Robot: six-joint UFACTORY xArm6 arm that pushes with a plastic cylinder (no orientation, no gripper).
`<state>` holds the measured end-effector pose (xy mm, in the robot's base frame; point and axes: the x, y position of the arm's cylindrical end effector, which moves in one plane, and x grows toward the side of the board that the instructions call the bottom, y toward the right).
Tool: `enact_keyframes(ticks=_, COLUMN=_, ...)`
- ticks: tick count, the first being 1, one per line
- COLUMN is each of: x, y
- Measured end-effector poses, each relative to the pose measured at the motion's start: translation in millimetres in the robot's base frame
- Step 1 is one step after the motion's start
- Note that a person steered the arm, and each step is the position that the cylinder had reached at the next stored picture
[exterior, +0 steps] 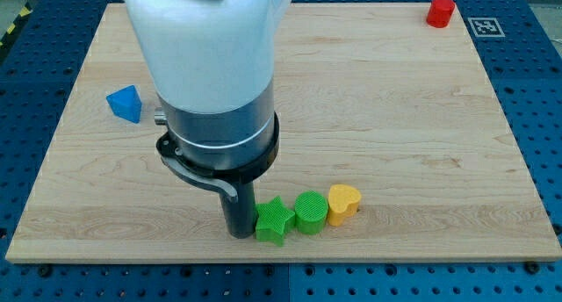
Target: Move the yellow hexagon into the green blocks
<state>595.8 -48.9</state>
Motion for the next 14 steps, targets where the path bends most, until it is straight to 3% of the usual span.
enact_keyframes(ticks=3, x=-7, y=-14)
enact_keyframes(ticks=5, x=-69, y=-42)
enact_keyframes(ticks=8, x=-86, y=-47)
enact_keyframes(ticks=11, x=-181, y=-45)
enact_keyframes(ticks=12, x=-186, y=-63)
enact_keyframes(ticks=13, x=-222, y=-59)
enact_keyframes(ticks=14, x=-236, y=16)
